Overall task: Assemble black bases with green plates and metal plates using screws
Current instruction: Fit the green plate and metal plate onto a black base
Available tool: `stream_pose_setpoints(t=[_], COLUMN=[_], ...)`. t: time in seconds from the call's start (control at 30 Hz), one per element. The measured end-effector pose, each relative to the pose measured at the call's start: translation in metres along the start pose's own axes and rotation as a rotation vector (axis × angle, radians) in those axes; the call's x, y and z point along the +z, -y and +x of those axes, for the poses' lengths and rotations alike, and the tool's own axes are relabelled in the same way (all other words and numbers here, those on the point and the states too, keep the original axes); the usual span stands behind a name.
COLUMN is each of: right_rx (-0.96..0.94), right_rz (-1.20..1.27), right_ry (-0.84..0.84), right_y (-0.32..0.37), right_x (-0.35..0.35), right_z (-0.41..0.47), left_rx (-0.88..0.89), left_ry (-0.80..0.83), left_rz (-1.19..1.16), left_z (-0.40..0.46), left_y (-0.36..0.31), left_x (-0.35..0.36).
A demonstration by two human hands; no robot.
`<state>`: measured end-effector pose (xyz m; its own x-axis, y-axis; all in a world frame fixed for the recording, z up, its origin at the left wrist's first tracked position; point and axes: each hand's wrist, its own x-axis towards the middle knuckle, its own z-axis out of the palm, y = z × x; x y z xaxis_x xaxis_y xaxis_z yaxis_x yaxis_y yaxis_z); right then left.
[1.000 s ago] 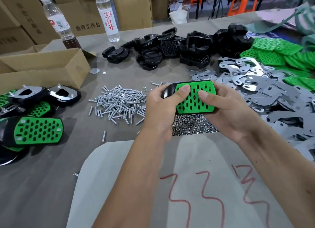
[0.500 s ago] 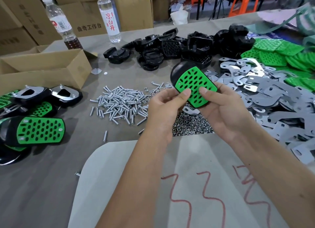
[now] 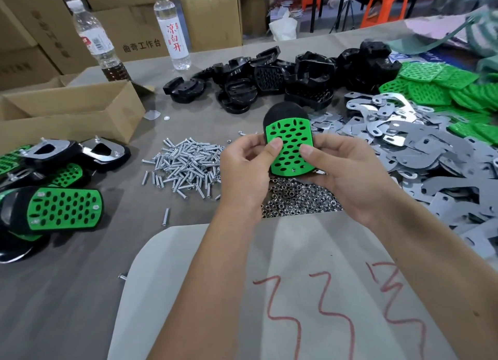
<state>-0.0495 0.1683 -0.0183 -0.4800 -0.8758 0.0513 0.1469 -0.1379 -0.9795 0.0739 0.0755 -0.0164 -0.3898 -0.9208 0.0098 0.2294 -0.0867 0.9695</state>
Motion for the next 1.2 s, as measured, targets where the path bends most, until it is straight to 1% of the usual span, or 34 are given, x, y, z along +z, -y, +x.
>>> stream_pose_setpoints(t=[0.13,0.23,0.4,0.47,0.53,0.67,0.77,0.87,1.0,1.13,1.2], right_rx=[-0.054,-0.069,-0.085,-0.083,-0.071,-0.054,-0.019,-0.054,-0.091,-0.067,-0.071], right_rz=[-0.013,0.006,0.010,0.011,0.024,0.041,0.009,0.006,0.076,0.087,0.094], right_ry=[-0.075,-0.132,-0.214,-0.227,-0.195,-0.078,0.021,0.022,0.018,0.004,-0.001], right_y=[0.000,-0.001,-0.002,-0.001,-0.001,-0.003,-0.003,-0.001,0.001,-0.002,-0.002], right_x=[0.002,0.003,0.002,-0.001,-0.003,-0.004,-0.006,-0.007,-0.010,-0.008,-0.004], right_z=[0.001,0.002,0.005,0.006,0.005,0.003,0.004,0.005,0.005,0.004,0.003], left_rx=[-0.029,-0.083,-0.133,-0.135,-0.126,-0.123,-0.168,-0.216,-0.236,-0.162,-0.122], left_ry=[0.015,0.043,0.181,0.204,0.195,0.151,0.118,0.148,0.209,0.197,0.167], left_rz=[-0.037,-0.048,-0.003,-0.009,-0.014,-0.017,-0.023,-0.051,-0.075,-0.040,-0.080], left_z=[-0.005,-0.008,-0.009,-0.009,-0.009,-0.007,-0.006,-0.006,-0.005,-0.005,-0.006], left_y=[0.002,0.004,0.002,0.001,0.001,-0.001,-0.002,-0.003,-0.006,-0.006,-0.005], left_x=[0.005,0.011,0.004,0.002,0.002,0.000,-0.002,-0.005,-0.006,-0.003,0.001])
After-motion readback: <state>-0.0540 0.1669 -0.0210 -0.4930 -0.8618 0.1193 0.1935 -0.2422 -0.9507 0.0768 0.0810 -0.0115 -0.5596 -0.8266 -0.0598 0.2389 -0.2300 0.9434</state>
